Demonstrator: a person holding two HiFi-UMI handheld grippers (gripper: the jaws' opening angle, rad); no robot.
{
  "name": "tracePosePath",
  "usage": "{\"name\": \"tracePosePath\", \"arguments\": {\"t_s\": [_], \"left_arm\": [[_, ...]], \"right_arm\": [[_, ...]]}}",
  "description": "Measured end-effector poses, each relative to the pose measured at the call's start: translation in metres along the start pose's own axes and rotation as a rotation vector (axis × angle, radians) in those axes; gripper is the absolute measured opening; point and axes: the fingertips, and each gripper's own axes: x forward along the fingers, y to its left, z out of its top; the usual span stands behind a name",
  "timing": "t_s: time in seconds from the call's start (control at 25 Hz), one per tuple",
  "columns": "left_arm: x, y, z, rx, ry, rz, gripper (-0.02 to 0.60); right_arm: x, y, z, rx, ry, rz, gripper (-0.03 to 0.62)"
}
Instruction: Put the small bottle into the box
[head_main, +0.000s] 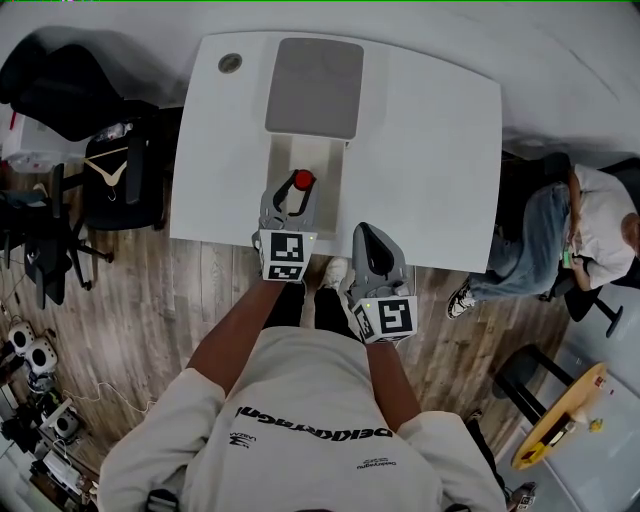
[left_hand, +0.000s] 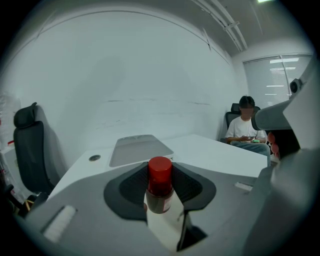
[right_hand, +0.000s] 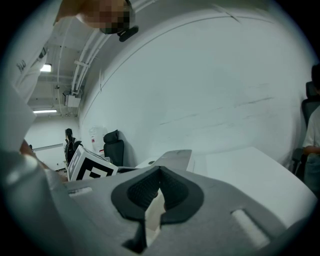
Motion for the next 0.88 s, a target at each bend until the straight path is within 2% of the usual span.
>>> {"name": "tracePosePath", "arguments": {"t_s": [0.88], "left_arm": [[0.029, 0.001, -0.018, -0.003, 0.059, -0.002, 0.147]], "right_arm": [[0.012, -0.013, -0.012, 0.012, 0.04, -0.002, 0.0]]}}
